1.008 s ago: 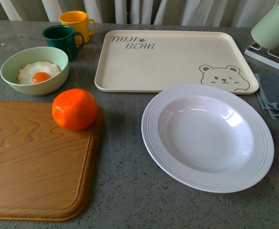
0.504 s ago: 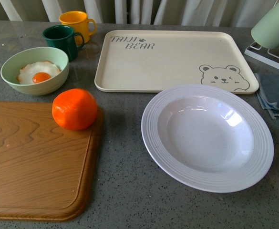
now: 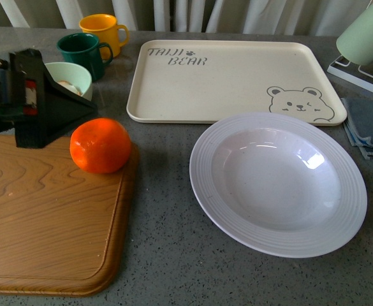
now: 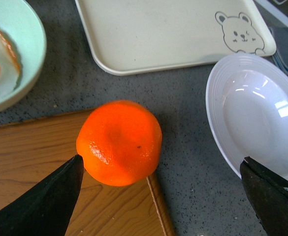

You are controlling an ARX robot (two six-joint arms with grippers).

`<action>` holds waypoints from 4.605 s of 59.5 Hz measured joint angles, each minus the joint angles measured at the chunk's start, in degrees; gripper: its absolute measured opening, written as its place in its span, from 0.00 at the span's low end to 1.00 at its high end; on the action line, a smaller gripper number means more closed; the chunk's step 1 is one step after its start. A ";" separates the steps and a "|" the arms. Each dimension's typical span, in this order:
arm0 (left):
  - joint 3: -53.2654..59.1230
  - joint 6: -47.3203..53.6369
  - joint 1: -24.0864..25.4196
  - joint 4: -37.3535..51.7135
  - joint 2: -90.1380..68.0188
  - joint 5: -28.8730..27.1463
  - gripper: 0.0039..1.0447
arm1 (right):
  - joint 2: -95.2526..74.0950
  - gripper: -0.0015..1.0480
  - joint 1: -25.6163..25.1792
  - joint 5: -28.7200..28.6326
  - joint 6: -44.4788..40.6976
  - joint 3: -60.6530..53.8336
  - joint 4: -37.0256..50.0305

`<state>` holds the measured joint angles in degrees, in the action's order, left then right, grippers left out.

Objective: Place orange and plate with both arms

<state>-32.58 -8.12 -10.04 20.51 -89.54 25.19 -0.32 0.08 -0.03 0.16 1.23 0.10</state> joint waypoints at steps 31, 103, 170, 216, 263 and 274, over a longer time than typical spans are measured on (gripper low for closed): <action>-5.66 5.81 -1.09 1.22 -10.71 -4.11 0.92 | 0.00 0.91 0.00 0.02 0.00 0.00 0.00; -10.91 12.41 -2.67 -1.36 -16.44 -7.50 0.59 | 0.00 0.91 0.00 0.02 0.00 0.00 0.00; -23.34 9.42 -22.51 -1.75 -19.61 0.57 0.57 | 0.00 0.91 0.00 0.00 0.00 0.00 0.00; -26.43 4.83 -25.86 1.40 -25.81 -1.53 0.91 | 0.00 0.91 0.02 0.02 0.00 0.00 0.00; -2.12 4.96 1.60 28.46 -1.18 -20.52 0.74 | 0.00 0.91 0.00 -0.02 0.00 0.00 0.00; 9.77 6.84 5.35 40.61 5.33 -30.01 0.43 | 0.00 0.91 0.00 -0.02 0.00 0.00 0.00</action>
<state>-22.81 -1.28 -4.69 61.12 -84.20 -4.82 -0.32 0.08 -0.05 0.16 1.23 0.10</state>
